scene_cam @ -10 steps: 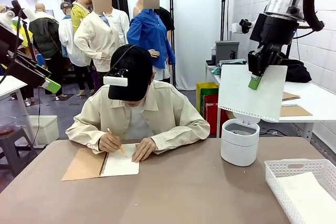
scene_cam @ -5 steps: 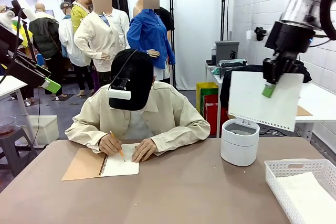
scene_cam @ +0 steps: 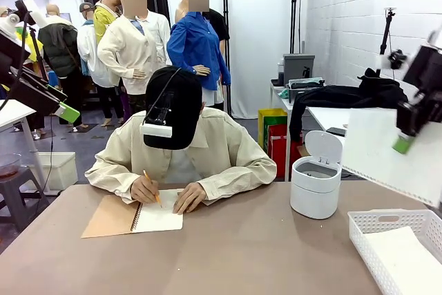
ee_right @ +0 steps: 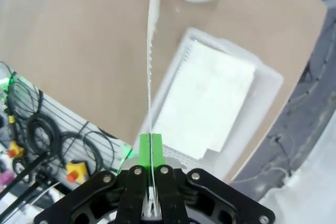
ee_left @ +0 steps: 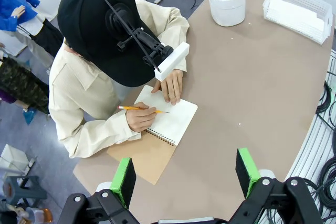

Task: Sort the paper based on its condition.
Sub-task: If a person hands you a paper, place it in the Organizing basket , and if it's crumpled, put it in the Trash can.

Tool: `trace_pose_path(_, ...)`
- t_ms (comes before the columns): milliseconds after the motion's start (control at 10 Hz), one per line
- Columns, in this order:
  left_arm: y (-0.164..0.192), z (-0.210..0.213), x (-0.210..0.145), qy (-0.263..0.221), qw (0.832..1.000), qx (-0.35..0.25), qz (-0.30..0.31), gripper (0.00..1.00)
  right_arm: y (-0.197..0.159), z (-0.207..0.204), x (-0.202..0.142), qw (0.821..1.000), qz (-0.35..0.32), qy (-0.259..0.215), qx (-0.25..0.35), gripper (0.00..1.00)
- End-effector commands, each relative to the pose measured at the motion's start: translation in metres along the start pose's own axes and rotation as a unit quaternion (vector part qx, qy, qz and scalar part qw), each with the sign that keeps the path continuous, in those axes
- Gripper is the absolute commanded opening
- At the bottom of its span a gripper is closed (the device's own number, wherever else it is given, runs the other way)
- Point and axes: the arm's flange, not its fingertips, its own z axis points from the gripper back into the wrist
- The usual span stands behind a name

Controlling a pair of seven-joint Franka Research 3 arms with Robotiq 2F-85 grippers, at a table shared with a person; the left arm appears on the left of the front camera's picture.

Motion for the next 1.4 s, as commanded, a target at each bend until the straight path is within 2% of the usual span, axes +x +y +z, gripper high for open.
trace_pose_path(0,0.001,0.0,0.0,0.0,1.0,0.001,0.0,1.0,-0.026,-0.037,-0.018,0.997,-0.068,0.012,-0.027,0.0)
trace_pose_path(300,0.001,0.0,0.0,0.0,1.0,0.001,0.0,1.0,-0.043,-0.079,-0.026,0.99,-0.116,0.056,-0.049,0.0)
trace_pose_path(500,0.001,0.0,0.0,0.0,1.0,0.001,0.0,1.0,-0.04,-0.099,-0.023,0.992,-0.115,0.054,-0.021,0.0)
trace_pose_path(600,0.001,0.0,0.0,0.0,1.0,0.001,0.0,1.0,-0.047,-0.083,-0.031,0.992,-0.111,0.052,-0.03,0.0)
trace_pose_path(1000,0.001,0.0,0.0,0.0,1.0,0.001,0.0,1.0,-0.047,-0.087,-0.03,0.992,-0.113,0.052,-0.027,0.0)
trace_pose_path(1100,0.001,0.0,0.0,0.0,1.0,0.001,0.0,1.0,-0.039,-0.108,-0.027,0.99,-0.135,0.027,-0.016,0.0)
trace_pose_path(1300,0.001,0.0,0.0,0.0,1.0,0.001,0.0,1.0,-0.031,-0.132,-0.034,0.991,-0.128,0.038,0.001,0.0)
